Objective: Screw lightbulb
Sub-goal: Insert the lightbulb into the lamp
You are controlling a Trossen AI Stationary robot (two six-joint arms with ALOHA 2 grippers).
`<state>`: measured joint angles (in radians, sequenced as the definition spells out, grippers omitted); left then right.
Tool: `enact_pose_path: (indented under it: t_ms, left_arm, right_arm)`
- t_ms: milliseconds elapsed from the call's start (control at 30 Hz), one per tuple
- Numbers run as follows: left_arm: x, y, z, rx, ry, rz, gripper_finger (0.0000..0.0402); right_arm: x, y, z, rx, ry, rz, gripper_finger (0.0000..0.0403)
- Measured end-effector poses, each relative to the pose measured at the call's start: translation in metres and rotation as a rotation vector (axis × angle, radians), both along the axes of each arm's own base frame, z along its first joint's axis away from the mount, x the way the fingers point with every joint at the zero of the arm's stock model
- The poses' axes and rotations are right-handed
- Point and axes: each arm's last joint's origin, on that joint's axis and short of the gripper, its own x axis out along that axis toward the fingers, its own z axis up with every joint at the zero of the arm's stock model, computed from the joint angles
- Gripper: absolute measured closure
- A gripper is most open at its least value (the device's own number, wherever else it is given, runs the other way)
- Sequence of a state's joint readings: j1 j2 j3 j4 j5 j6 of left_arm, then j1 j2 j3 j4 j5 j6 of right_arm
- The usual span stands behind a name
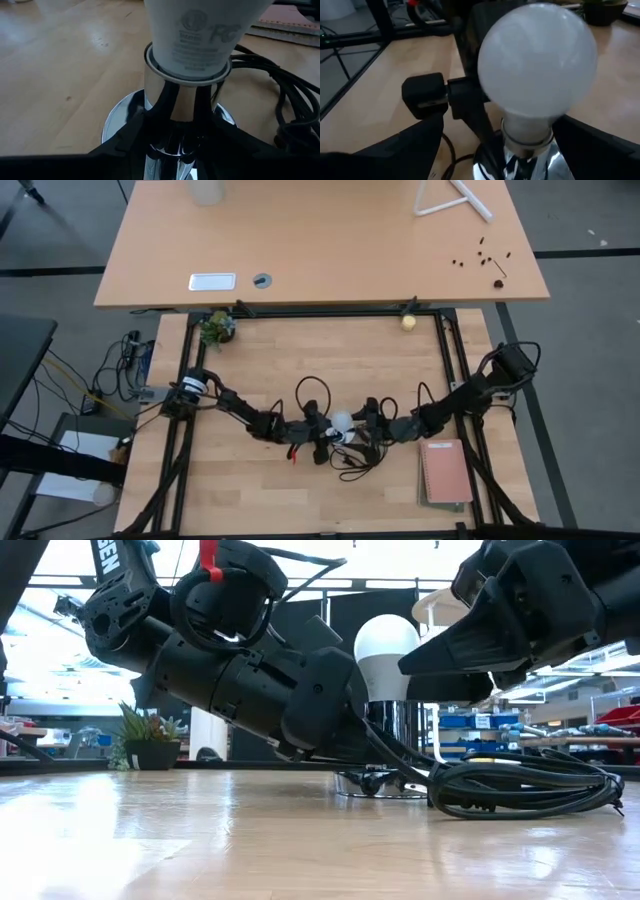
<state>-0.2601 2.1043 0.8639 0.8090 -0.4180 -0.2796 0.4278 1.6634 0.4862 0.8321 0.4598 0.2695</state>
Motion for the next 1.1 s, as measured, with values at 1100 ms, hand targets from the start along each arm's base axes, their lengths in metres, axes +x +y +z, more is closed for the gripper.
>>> enact_pose_path:
  t_ms: [1100]
  left_arm:
    - [-0.001, -0.005, 0.001, 0.023, -0.016, -0.002, 0.0227]
  right_arm:
    - [0.002, 0.006, 0.004, 0.037, -0.007, -0.042, 0.0025]
